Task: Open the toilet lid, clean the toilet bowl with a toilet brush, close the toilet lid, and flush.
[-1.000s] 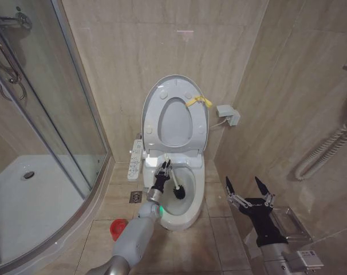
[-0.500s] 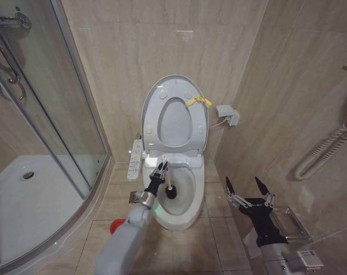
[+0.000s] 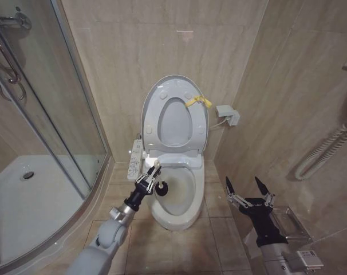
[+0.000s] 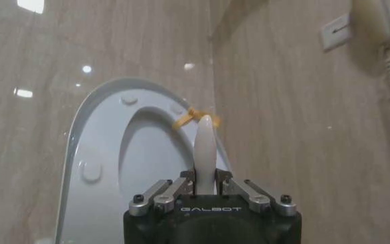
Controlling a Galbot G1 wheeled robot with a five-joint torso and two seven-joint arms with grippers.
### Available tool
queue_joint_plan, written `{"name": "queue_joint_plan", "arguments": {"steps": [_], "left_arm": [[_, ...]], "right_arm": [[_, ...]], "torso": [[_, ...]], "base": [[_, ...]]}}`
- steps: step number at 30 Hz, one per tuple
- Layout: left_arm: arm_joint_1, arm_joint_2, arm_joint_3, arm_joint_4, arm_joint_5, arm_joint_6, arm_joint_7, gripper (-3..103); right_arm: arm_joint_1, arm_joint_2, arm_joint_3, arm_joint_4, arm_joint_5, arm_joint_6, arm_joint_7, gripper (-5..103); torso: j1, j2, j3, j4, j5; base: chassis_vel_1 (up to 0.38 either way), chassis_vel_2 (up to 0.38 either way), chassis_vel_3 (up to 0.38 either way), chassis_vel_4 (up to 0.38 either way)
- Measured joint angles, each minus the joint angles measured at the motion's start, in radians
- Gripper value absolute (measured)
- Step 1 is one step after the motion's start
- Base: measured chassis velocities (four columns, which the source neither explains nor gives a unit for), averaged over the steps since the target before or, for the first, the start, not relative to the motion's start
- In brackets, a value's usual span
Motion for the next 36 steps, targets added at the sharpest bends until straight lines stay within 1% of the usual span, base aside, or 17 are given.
{"name": "queue_joint_plan", "arguments": {"steps": [2, 3, 8, 9, 12, 13, 17, 18, 22, 23, 25, 26, 28, 30, 32, 35, 36], "left_arm": [[0.063, 0.027, -0.026, -0.081, 0.000, 0.008, -0.014, 19], [0.063, 0.027, -0.026, -0.081, 0.000, 0.008, -0.014, 19], [0.180, 0.064, -0.109, -0.251, -0.008, 0.023, -0.044, 19], [0.180, 0.064, -0.109, -0.251, -0.008, 0.023, -0.044, 19], [0.243, 0.064, -0.168, -0.340, 0.004, 0.039, -0.064, 19], [0.243, 0.064, -0.168, -0.340, 0.004, 0.039, -0.064, 19], [0.351, 0.044, -0.261, -0.437, 0.015, 0.045, -0.085, 19], [0.351, 0.044, -0.261, -0.437, 0.015, 0.045, -0.085, 19], [0.474, -0.010, -0.359, -0.485, 0.025, 0.041, -0.114, 19], [0.474, -0.010, -0.359, -0.485, 0.025, 0.041, -0.114, 19], [0.534, -0.047, -0.410, -0.487, 0.031, 0.025, -0.137, 19], [0.534, -0.047, -0.410, -0.487, 0.031, 0.025, -0.137, 19], [0.581, -0.078, -0.454, -0.491, 0.032, 0.010, -0.156, 19], [0.616, -0.100, -0.492, -0.494, 0.033, 0.003, -0.169, 19], [0.626, -0.112, -0.509, -0.489, 0.036, -0.005, -0.173, 19], [0.631, -0.146, -0.555, -0.435, 0.039, -0.037, -0.187, 19], [0.631, -0.146, -0.555, -0.435, 0.039, -0.037, -0.187, 19]], "right_arm": [[0.000, 0.000, 0.000, 0.000, 0.000, 0.000, 0.000, 100], [0.000, 0.000, 0.000, 0.000, 0.000, 0.000, 0.000, 100], [0.000, 0.000, 0.000, 0.000, 0.000, 0.000, 0.000, 100], [0.000, 0.000, 0.000, 0.000, 0.000, 0.000, 0.000, 100], [0.000, 0.000, 0.000, 0.000, 0.000, 0.000, 0.000, 100], [0.000, 0.000, 0.000, 0.000, 0.000, 0.000, 0.000, 100], [0.000, 0.000, 0.000, 0.000, 0.000, 0.000, 0.000, 100], [0.000, 0.000, 0.000, 0.000, 0.000, 0.000, 0.000, 100], [0.000, 0.000, 0.000, 0.000, 0.000, 0.000, 0.000, 100], [0.000, 0.000, 0.000, 0.000, 0.000, 0.000, 0.000, 100], [0.000, 0.000, 0.000, 0.000, 0.000, 0.000, 0.000, 100], [0.000, 0.000, 0.000, 0.000, 0.000, 0.000, 0.000, 100], [0.000, 0.000, 0.000, 0.000, 0.000, 0.000, 0.000, 100], [0.000, 0.000, 0.000, 0.000, 0.000, 0.000, 0.000, 100], [0.000, 0.000, 0.000, 0.000, 0.000, 0.000, 0.000, 100], [0.000, 0.000, 0.000, 0.000, 0.000, 0.000, 0.000, 100], [0.000, 0.000, 0.000, 0.000, 0.000, 0.000, 0.000, 100]], "torso": [[0.000, 0.000, 0.000, 0.0002, 0.0002], [0.000, 0.000, 0.000, 0.0002, 0.0002], [0.000, 0.000, 0.000, 0.0002, 0.0002], [0.000, 0.000, 0.000, 0.0002, 0.0002], [0.000, 0.000, 0.000, 0.0000, 0.0003], [0.000, 0.000, 0.000, 0.0000, 0.0003], [0.000, 0.000, 0.000, -0.0001, 0.0003], [0.000, 0.000, 0.000, -0.0001, 0.0003], [0.000, 0.000, 0.000, 0.0001, 0.0004], [0.000, 0.000, 0.000, 0.0001, 0.0004], [0.000, 0.000, 0.000, 0.0002, 0.0004], [0.000, 0.000, 0.000, 0.0002, 0.0004], [0.000, 0.000, 0.000, -0.0001, 0.0003], [0.000, 0.000, 0.000, 0.0002, 0.0005], [0.000, 0.000, 0.000, 0.0004, 0.0005], [0.000, 0.000, 0.000, 0.0001, 0.0005], [0.000, 0.000, 0.000, 0.0001, 0.0005]], "base": [[0.000, 0.000, 0.000, 0.000], [0.000, 0.000, 0.000, 0.000], [0.000, 0.000, 0.000, 0.000], [0.000, 0.000, 0.000, 0.000], [0.000, 0.000, 0.000, 0.000], [0.000, 0.000, 0.000, 0.000], [0.000, 0.000, 0.000, 0.000], [0.000, 0.000, 0.000, 0.000], [0.000, 0.000, 0.000, 0.000], [0.000, 0.000, 0.000, 0.000], [0.000, 0.000, 0.000, 0.000], [0.000, 0.000, 0.000, 0.000], [0.000, 0.000, 0.000, 0.000], [0.000, 0.000, 0.000, 0.000], [0.000, 0.000, 0.000, 0.000], [0.000, 0.000, 0.000, 0.000], [0.000, 0.000, 0.000, 0.000]]}}
